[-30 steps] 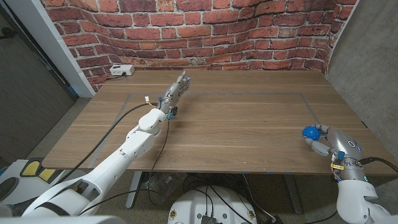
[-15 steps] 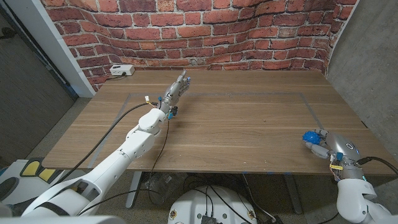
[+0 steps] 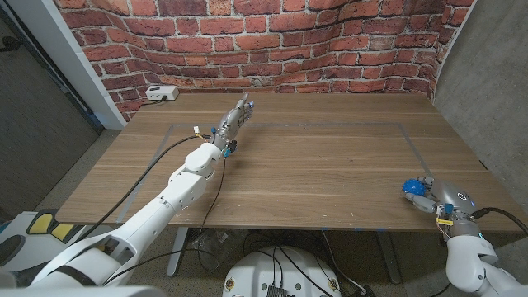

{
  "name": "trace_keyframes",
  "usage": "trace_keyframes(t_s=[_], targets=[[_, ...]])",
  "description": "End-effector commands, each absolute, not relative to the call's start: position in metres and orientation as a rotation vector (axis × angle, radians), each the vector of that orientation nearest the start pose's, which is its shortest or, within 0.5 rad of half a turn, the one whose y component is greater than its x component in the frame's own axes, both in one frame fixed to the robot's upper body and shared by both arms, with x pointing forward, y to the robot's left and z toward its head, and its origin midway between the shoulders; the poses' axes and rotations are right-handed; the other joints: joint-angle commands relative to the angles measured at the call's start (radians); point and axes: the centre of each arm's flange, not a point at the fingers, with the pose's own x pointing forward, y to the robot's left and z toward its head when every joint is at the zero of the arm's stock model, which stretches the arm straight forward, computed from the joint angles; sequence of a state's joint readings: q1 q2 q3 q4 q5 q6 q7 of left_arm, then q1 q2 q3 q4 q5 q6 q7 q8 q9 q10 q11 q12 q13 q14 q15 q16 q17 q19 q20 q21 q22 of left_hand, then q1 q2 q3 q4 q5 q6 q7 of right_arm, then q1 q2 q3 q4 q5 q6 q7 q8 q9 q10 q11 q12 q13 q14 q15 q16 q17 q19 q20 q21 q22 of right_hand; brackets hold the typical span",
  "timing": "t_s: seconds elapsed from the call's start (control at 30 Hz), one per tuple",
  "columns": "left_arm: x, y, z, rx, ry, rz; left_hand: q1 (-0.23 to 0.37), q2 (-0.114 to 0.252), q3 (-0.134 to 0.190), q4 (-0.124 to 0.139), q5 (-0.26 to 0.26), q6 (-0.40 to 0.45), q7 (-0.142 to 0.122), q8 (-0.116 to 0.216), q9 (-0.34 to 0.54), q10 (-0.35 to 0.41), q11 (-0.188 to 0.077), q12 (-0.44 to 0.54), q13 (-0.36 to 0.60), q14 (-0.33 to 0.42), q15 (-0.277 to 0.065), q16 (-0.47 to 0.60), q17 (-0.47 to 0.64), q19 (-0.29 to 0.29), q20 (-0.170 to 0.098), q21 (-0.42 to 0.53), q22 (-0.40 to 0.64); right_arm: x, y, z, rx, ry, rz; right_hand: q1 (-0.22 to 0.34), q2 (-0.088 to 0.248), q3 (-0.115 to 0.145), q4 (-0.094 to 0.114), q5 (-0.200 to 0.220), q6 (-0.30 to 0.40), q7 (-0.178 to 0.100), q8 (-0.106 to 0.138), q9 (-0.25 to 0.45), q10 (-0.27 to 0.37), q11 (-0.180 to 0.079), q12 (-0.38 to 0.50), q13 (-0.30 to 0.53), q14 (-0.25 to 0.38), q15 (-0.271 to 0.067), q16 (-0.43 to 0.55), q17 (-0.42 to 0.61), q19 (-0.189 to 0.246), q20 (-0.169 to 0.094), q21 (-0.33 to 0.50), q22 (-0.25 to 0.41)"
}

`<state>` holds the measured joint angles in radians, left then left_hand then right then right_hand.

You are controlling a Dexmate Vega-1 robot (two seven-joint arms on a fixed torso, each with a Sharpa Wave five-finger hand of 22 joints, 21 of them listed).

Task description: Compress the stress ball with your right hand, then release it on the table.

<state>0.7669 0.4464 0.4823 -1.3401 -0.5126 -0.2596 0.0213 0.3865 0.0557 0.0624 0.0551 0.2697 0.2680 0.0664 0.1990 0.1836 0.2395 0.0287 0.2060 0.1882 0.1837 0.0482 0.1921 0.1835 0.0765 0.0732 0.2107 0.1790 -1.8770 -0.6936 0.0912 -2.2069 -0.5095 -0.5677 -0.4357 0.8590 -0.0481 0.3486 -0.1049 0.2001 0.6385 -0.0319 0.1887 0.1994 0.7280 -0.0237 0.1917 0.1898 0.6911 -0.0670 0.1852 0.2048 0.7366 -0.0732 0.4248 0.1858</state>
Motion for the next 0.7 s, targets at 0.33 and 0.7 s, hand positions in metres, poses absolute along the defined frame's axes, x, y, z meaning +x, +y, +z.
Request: trace_keyframes(t_s=[0.33, 0.7], targets=[[0.6547, 0.2051, -0.006, 0.079, -0.614, -0.297, 0.001, -0.001, -0.002, -0.006, -0.001, 0.006, 0.003, 0.001, 0.003, 0.008, 0.0, -0.004, 0.006, 0.006, 0.004, -0.002, 0.002, 0.001, 0.003, -0.002, 0.005, 0.4144, -0.3999, -0.1816, -1.172, -0.074, -0.542, -0.016, 0.0, -0.004, -0.002, 0.004, -0.024, 0.003, -0.002, 0.002, -0.021, 0.002, 0.003, 0.004, -0.028, -0.004, -0.006, -0.001, -0.026, -0.053, -0.015, 0.003], [0.6557, 0.2028, -0.0073, 0.078, -0.61, -0.303, 0.003, 0.0, -0.003, -0.006, -0.001, 0.006, 0.003, 0.001, 0.003, 0.009, 0.0, -0.003, 0.006, 0.007, 0.005, -0.002, 0.002, 0.0, 0.003, -0.002, 0.005, 0.4126, -0.4005, -0.182, -1.181, -0.063, -0.541, -0.028, -0.006, -0.01, -0.003, 0.008, -0.073, 0.01, -0.009, 0.002, -0.058, 0.009, -0.001, 0.005, -0.069, 0.009, -0.01, -0.003, -0.056, -0.043, -0.029, 0.002]])
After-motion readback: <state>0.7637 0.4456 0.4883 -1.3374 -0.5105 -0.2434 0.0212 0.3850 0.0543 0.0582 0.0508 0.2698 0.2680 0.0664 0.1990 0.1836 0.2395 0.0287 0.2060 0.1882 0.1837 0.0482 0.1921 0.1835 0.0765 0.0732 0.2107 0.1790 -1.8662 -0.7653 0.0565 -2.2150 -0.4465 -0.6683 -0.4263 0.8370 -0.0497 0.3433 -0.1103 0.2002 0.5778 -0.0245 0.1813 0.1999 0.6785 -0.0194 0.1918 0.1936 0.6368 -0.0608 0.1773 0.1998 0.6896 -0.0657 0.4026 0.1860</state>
